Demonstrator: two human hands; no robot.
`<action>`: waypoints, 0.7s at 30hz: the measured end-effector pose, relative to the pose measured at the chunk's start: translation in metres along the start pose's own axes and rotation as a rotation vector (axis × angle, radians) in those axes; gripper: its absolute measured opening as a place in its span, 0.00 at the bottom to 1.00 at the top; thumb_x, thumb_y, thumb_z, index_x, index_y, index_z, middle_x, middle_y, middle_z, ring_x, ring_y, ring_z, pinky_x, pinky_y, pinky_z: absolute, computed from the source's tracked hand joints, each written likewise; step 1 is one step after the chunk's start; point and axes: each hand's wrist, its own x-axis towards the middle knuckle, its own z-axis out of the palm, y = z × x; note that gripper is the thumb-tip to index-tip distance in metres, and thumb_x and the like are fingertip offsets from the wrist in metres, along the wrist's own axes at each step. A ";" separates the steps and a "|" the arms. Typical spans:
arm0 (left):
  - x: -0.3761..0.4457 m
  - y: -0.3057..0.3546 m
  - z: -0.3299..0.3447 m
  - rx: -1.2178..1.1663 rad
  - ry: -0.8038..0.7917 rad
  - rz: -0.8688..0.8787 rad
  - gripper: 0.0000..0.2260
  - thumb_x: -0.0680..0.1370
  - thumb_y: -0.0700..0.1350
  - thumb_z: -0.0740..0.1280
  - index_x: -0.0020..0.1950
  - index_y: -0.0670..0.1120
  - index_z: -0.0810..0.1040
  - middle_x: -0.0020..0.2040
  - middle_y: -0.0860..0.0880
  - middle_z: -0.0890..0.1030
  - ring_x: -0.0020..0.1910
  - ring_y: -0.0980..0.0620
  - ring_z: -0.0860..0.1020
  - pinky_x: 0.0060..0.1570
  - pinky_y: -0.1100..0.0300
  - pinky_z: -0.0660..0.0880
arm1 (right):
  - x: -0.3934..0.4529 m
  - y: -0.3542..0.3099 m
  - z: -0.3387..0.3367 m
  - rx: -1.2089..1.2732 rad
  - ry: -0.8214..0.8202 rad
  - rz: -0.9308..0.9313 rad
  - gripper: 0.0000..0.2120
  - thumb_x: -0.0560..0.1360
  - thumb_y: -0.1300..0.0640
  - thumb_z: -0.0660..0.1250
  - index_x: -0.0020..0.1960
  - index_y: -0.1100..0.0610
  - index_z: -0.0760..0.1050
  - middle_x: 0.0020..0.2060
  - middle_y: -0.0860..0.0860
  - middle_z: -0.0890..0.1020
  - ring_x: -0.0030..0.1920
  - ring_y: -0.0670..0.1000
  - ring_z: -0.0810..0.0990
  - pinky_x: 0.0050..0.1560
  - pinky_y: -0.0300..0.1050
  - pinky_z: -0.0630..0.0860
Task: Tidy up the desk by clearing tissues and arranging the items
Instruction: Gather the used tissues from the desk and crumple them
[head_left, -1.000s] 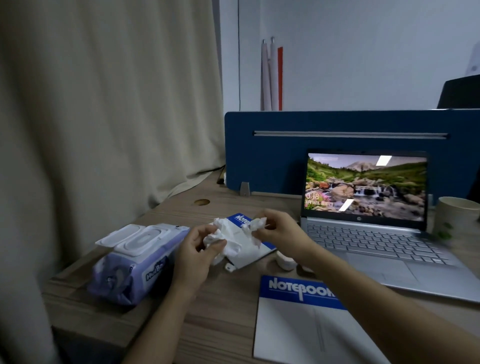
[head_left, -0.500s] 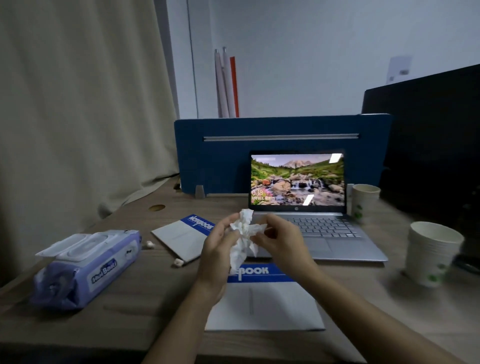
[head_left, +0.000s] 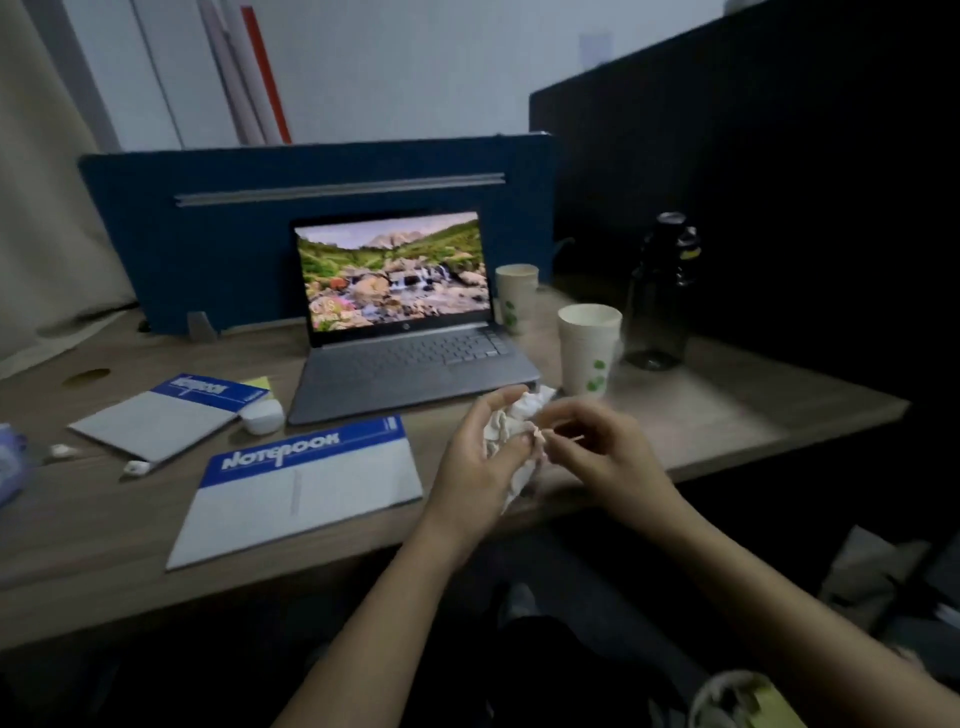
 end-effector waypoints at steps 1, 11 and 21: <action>-0.004 -0.009 0.017 -0.023 -0.024 -0.020 0.17 0.74 0.41 0.68 0.62 0.50 0.77 0.59 0.44 0.83 0.59 0.44 0.80 0.59 0.46 0.77 | -0.015 0.006 -0.015 0.005 0.030 0.046 0.08 0.74 0.62 0.71 0.52 0.55 0.78 0.48 0.48 0.82 0.46 0.50 0.82 0.46 0.51 0.80; -0.029 -0.074 0.134 -0.007 -0.363 -0.170 0.23 0.75 0.37 0.64 0.68 0.53 0.72 0.60 0.46 0.80 0.55 0.48 0.81 0.55 0.50 0.77 | -0.133 0.049 -0.108 0.117 0.208 0.215 0.22 0.73 0.57 0.73 0.66 0.50 0.73 0.58 0.51 0.81 0.57 0.54 0.82 0.54 0.48 0.79; -0.052 -0.200 0.195 0.198 -0.504 -0.499 0.25 0.81 0.40 0.61 0.72 0.62 0.63 0.63 0.60 0.77 0.60 0.63 0.76 0.56 0.66 0.74 | -0.230 0.135 -0.151 0.259 0.239 0.654 0.18 0.73 0.56 0.73 0.62 0.51 0.78 0.54 0.54 0.83 0.53 0.59 0.82 0.53 0.51 0.80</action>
